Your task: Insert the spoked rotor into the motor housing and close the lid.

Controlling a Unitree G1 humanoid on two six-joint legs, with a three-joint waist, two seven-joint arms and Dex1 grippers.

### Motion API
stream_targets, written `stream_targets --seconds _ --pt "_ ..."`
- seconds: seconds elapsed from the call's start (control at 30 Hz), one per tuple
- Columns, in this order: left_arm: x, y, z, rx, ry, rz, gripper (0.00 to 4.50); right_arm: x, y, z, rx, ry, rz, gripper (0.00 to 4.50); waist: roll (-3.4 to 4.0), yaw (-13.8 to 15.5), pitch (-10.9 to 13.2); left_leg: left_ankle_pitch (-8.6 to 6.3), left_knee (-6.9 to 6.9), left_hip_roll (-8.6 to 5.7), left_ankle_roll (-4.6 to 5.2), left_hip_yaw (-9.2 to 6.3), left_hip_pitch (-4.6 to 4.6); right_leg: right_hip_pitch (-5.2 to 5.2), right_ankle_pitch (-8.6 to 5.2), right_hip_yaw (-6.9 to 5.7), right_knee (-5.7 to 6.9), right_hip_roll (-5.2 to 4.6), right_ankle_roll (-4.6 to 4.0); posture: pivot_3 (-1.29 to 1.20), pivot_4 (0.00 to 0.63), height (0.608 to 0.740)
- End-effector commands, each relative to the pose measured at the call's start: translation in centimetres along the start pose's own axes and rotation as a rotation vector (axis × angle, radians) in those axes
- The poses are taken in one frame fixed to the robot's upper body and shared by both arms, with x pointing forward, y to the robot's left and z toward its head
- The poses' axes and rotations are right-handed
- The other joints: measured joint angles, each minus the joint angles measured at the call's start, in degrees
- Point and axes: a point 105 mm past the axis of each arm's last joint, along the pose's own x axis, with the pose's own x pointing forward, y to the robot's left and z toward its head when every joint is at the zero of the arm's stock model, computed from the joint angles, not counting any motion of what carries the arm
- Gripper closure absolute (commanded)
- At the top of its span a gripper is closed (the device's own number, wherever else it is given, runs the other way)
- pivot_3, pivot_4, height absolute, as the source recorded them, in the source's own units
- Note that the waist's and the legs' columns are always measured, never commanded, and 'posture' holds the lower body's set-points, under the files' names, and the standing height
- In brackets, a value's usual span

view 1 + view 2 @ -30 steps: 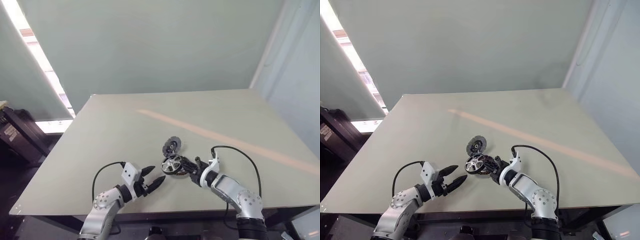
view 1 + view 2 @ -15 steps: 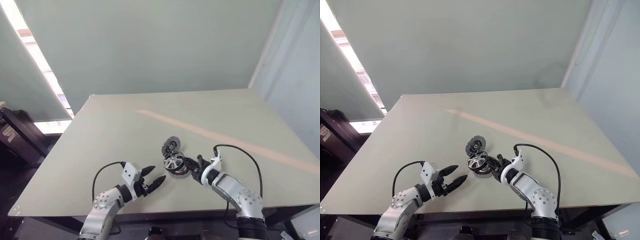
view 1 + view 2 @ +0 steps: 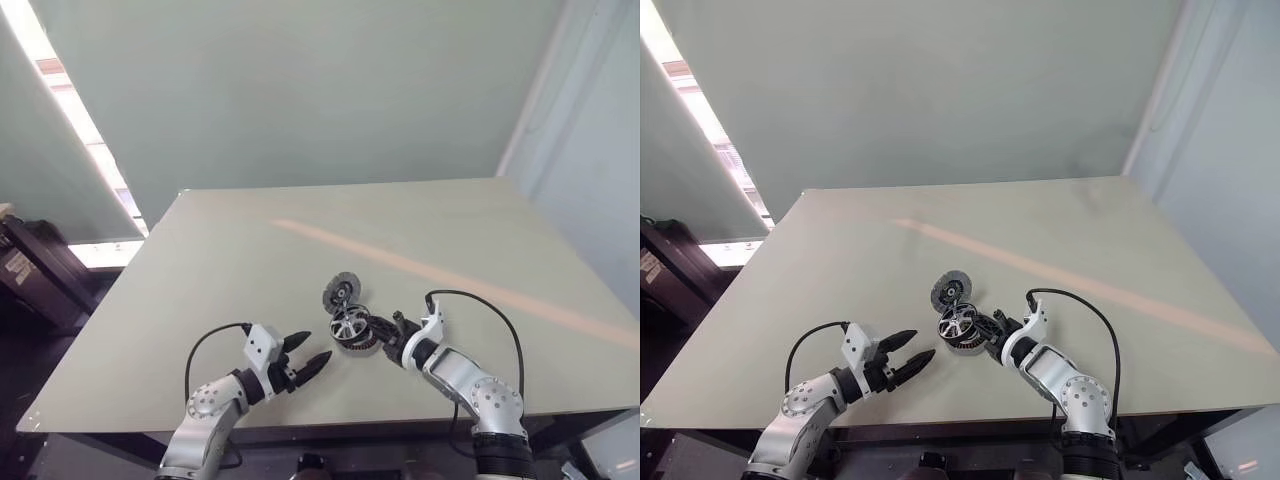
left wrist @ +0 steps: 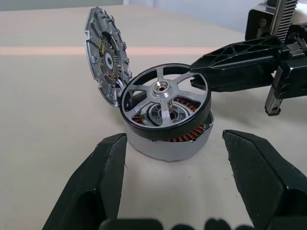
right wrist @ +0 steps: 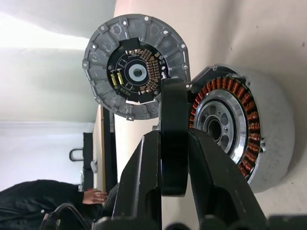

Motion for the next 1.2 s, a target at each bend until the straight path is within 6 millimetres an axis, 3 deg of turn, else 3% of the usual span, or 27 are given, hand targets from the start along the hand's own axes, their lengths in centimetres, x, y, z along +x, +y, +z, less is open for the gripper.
stream_targets --seconds 0.03,0.23,0.63,0.9,1.2 --pt "0.4 -0.2 1.5 0.049 -0.04 -0.021 1.07 0.4 0.9 0.4 0.004 -0.029 0.025 4.04 0.0 0.0 0.0 0.0 0.0 0.0 0.0 0.0 0.0 0.0 0.0 0.0 0.0 0.0 0.0 0.0 0.0 0.74" --pt "0.5 -0.2 1.5 0.049 -0.042 -0.024 1.07 0.3 0.3 0.5 -0.008 -0.034 0.003 4.04 0.0 0.03 0.0 0.0 0.01 0.0 0.0 0.0 0.0 0.02 0.0 0.0 0.0 0.0 0.0 0.0 0.0 0.74" --pt "0.7 -0.4 1.5 0.051 -0.044 -0.029 1.07 -0.2 0.7 1.1 -0.012 -0.058 0.037 0.02 -0.01 0.0 -0.01 0.0 0.01 0.0 0.0 -0.01 0.02 0.03 0.0 0.0 0.01 0.0 0.0 0.0 0.0 0.74" --pt "0.7 -0.6 1.4 0.049 -0.039 -0.037 1.07 -1.6 2.1 2.2 -0.028 -0.097 0.111 0.02 0.0 -0.07 -0.01 0.0 0.04 -0.01 0.0 -0.01 0.01 0.02 0.0 0.01 0.02 0.0 0.0 0.0 0.0 0.74" --pt "1.0 -0.6 1.4 0.049 -0.041 -0.046 1.07 -1.7 2.6 0.6 -0.084 -0.004 0.136 0.02 0.0 -0.08 -0.01 0.0 0.04 0.0 0.0 0.0 0.01 0.03 0.0 0.0 0.02 0.0 0.0 0.0 0.0 0.74"
